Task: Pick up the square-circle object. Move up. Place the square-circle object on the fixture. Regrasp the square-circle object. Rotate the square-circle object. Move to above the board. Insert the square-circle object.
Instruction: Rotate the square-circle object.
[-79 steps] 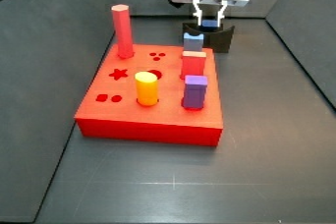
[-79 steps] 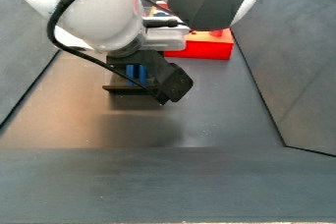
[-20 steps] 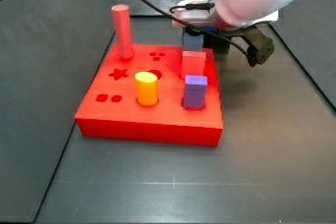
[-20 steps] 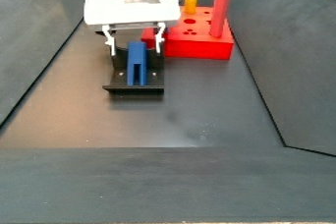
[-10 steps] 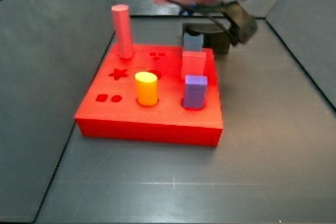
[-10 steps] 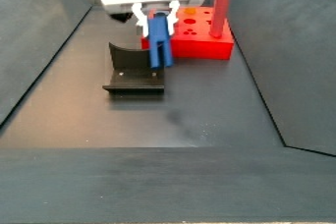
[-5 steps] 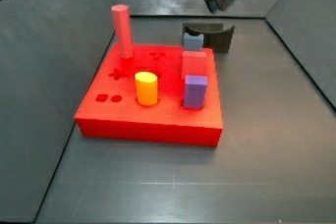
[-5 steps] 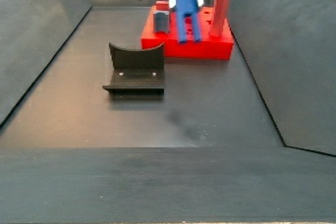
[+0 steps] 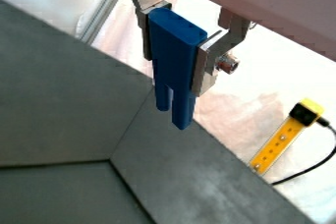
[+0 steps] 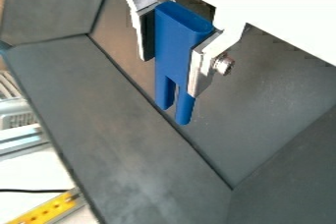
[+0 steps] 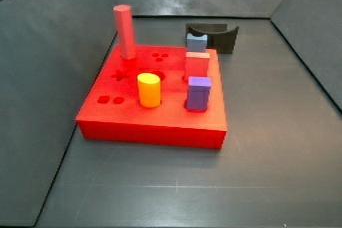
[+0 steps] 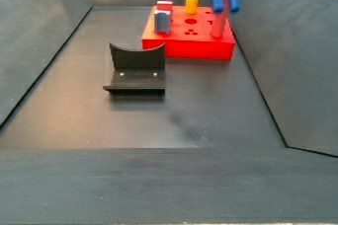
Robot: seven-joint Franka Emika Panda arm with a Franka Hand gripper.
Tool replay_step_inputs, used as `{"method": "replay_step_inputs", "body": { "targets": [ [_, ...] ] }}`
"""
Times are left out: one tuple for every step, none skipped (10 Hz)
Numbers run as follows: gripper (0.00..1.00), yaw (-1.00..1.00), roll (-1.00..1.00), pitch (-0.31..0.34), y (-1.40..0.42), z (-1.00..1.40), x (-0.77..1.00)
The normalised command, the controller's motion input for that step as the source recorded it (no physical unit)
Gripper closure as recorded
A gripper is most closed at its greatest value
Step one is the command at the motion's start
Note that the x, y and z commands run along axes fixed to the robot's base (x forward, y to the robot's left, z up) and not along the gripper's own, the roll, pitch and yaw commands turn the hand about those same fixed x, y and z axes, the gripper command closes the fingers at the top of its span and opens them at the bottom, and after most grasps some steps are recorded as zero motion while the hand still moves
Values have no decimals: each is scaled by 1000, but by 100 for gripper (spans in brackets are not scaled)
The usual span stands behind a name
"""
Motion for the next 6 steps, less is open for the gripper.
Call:
{"method": "replay_step_inputs", "body": {
  "targets": [
    [100, -43, -75, 87, -3, 218, -44],
    [100, -1000, -955, -70, 0, 0, 0],
    [100, -1000, -969, -57, 35, -2, -27],
    [100, -1000, -973, -37, 66, 31, -85],
    [100, -1000, -957, 22, 52, 47, -109],
    [100, -1000, -940, 79, 32, 19, -48]
  ]
}}
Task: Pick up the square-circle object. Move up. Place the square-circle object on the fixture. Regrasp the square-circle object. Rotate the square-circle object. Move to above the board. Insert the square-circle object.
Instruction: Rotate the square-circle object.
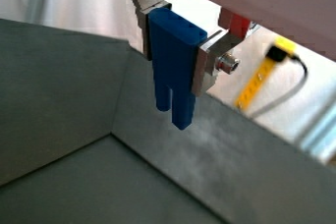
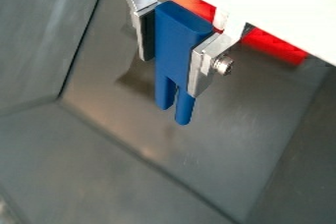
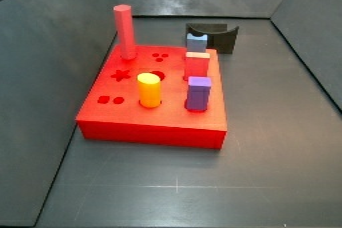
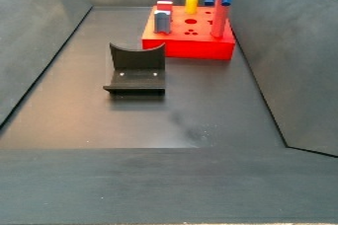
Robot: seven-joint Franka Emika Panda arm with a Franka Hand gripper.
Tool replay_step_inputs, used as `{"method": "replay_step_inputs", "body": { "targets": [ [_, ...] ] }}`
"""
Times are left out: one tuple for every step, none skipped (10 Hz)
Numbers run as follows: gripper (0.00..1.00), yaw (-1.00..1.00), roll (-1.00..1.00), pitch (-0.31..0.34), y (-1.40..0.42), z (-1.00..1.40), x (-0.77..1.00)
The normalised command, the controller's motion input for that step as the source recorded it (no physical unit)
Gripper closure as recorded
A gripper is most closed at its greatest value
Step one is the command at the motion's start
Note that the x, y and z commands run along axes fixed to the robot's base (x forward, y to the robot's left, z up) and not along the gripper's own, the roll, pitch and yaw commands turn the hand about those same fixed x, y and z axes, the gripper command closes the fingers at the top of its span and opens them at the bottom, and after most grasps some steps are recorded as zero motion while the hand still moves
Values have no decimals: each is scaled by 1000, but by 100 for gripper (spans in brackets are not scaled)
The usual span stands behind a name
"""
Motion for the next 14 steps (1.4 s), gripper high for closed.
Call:
{"method": "replay_step_inputs", "body": {
  "targets": [
    [100, -1000, -925, 162, 19, -12, 17],
    [100, -1000, -916, 201, 10, -12, 21],
    [100, -1000, -913, 274, 13, 23, -11],
    [100, -1000, -918, 319, 14, 33, -28],
    [100, -1000, -931, 386, 24, 29, -22],
    [100, -1000, -945, 447, 20, 23, -8],
    [100, -1000, -979, 536, 21, 27, 13],
    [100, -932, -935, 558, 21, 28, 19],
    [100, -649, -689, 492, 23, 36, 41],
    [100, -341, -398, 367, 13, 21, 75],
    [100, -142, -210, 231, 13, -6, 80],
    [100, -1000, -26, 28, 12, 0, 59],
    [100, -1000, -21, 19, 13, 15, 25],
    [100, -1000, -22, 20, 13, 12, 18]
  ]
}}
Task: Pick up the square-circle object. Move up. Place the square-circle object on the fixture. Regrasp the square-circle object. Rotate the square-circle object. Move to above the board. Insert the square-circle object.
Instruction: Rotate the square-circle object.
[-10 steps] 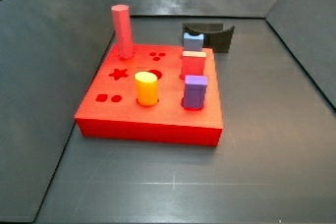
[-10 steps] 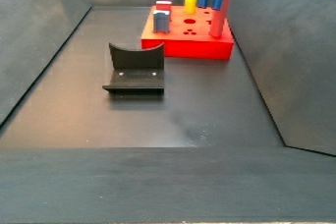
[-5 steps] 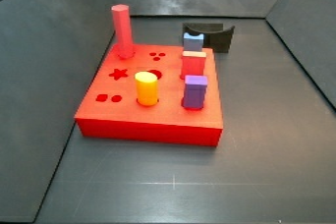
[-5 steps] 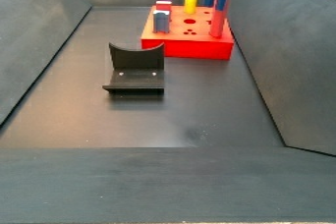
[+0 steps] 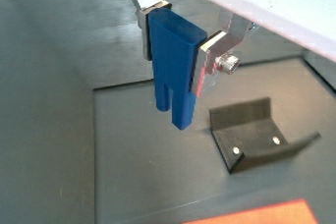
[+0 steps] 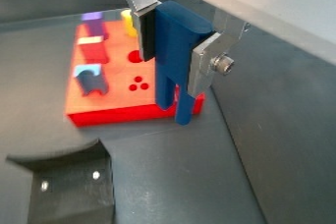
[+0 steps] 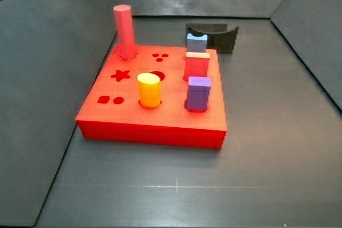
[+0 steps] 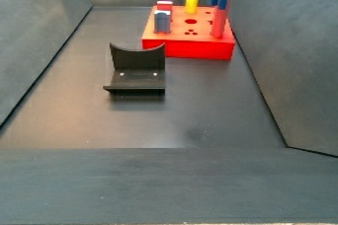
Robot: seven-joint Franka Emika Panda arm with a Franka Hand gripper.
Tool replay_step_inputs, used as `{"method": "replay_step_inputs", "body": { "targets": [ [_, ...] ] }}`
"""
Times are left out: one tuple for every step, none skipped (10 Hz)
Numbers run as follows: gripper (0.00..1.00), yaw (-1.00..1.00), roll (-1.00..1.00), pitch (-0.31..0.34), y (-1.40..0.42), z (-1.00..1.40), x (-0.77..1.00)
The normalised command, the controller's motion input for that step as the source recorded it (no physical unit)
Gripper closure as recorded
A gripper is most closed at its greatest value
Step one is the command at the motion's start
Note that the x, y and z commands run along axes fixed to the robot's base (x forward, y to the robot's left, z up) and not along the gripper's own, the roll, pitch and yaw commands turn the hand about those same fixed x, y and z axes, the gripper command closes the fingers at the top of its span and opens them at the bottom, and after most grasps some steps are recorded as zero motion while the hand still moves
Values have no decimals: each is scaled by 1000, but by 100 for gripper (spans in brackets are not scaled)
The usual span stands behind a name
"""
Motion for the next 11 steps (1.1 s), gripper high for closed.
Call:
{"method": "replay_step_inputs", "body": {
  "targets": [
    [100, -1000, -23, 21, 13, 9, 16],
    [100, -1000, -25, 23, 13, 7, 15],
    [100, -1000, -26, 24, 13, 5, 14],
    [100, -1000, -28, 26, 13, 4, 14],
    [100, -1000, -29, 27, 13, 4, 13],
    [100, -1000, -31, 29, 13, 3, 13],
    [100, -1000, -33, 31, 13, 3, 13],
    [100, -1000, -36, 34, 13, 3, 13],
    [100, -1000, -38, 37, 13, 2, 13],
    [100, -1000, -41, 39, 13, 2, 13],
    [100, -1000, -45, 43, 13, 2, 13]
  ]
}}
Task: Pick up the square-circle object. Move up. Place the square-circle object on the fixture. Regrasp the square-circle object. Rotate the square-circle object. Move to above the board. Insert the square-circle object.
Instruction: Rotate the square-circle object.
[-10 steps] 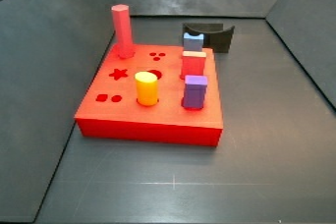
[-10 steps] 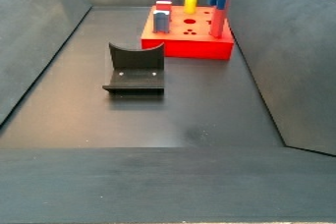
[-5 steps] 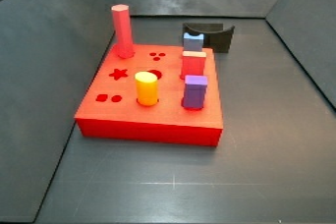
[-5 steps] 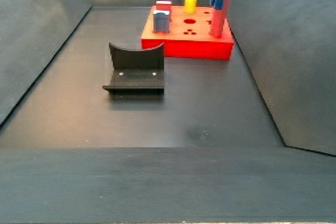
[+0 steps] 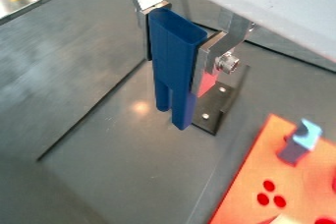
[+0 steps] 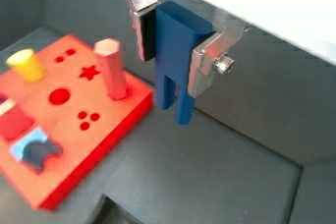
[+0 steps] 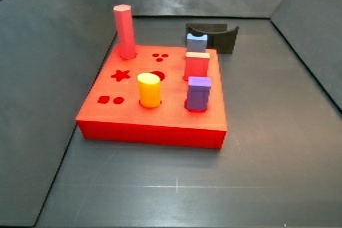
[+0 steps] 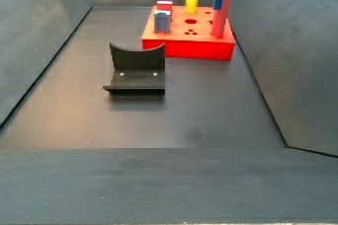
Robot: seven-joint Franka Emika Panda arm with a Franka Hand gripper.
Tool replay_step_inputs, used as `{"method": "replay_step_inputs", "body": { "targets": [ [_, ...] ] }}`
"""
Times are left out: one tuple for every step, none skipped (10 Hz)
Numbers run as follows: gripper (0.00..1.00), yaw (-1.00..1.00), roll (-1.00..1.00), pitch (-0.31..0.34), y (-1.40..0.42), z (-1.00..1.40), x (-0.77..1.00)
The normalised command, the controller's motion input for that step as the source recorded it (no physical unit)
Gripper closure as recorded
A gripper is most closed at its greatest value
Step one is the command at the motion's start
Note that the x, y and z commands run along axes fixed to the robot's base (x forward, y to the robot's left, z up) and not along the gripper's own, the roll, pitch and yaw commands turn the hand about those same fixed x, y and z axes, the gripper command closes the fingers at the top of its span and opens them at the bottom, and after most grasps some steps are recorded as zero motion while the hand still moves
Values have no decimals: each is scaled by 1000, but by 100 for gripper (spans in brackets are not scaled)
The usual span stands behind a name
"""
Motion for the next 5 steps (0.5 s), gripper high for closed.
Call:
{"method": "replay_step_inputs", "body": {
  "targets": [
    [100, -1000, -51, 48, 13, 2, 13],
    [100, -1000, -56, 53, 13, 2, 13],
    [100, -1000, -63, 59, 13, 3, 13],
    [100, -1000, -71, 67, 13, 3, 13],
    [100, -1000, -86, 82, 13, 3, 13]
  ]
}}
